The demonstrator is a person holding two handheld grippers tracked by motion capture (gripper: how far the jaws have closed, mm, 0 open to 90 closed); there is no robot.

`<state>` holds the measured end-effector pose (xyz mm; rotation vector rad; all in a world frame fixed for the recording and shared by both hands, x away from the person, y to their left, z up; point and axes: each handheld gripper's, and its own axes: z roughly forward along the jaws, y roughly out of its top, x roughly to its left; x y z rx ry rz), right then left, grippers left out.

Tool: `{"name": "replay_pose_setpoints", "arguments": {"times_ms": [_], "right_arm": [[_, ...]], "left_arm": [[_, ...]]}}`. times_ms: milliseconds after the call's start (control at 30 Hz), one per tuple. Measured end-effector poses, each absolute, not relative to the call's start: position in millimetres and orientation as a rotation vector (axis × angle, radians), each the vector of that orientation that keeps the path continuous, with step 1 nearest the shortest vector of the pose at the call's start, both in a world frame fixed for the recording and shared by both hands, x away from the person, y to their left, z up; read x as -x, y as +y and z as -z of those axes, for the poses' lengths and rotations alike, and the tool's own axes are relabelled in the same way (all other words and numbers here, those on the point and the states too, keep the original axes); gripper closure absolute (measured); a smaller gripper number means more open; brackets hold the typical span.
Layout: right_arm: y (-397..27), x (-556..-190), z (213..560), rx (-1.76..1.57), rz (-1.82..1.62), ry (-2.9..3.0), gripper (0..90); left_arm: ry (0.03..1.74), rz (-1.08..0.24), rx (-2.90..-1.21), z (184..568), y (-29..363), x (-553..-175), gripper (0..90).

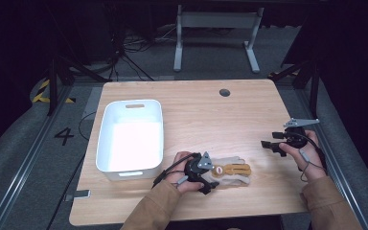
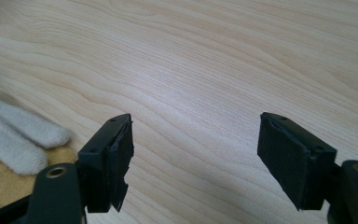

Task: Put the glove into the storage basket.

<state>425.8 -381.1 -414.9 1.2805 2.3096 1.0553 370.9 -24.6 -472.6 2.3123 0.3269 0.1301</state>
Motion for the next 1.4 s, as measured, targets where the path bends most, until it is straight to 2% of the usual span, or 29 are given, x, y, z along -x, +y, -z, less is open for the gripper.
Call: {"name": "replay_pose_setpoints", "arguments": {"times_ms": [500,667,700,733,767,800,867,1067,1400], "right_arm": [[-379,-426,418,-1.287,-1.032,2.324,27.7],[-381,-426,417,-1.292,-1.04,2.313,27.9],[-382,-426,417,-1.292,-1.039,2.316,27.9],[-382,-426,417,-1.294,-1.037,2.315,27.9],[-382,-426,418,-1.289,-1.036,2.315,27.9],[-382,-426,418,-1.292,-1.036,2.314,27.9],[-382,-426,418,-1.286,-1.037,2.313,27.8],[-383,-427,419,-1.292,-1.038,2.313,27.8],[-385,-427,419,-1.308,-1.038,2.312,27.9]], "left_arm": [[0.356,-0.125,-2.375,470,-34,-372,9.0],[0.388,-0.131,-2.409,463,-35,-369,30.0],[0.388,-0.133,-2.419,461,-36,-369,30.0],[0.397,-0.132,-2.415,459,-37,-368,39.8],[0.411,-0.13,-2.425,457,-37,-367,53.3],[0.411,-0.13,-2.425,457,-37,-367,59.8],[0.43,-0.136,-2.432,456,-37,-366,66.2],[0.478,-0.062,-2.396,457,-33,-369,71.4],[0.495,-0.06,-2.394,456,-34,-369,72.4]]}}
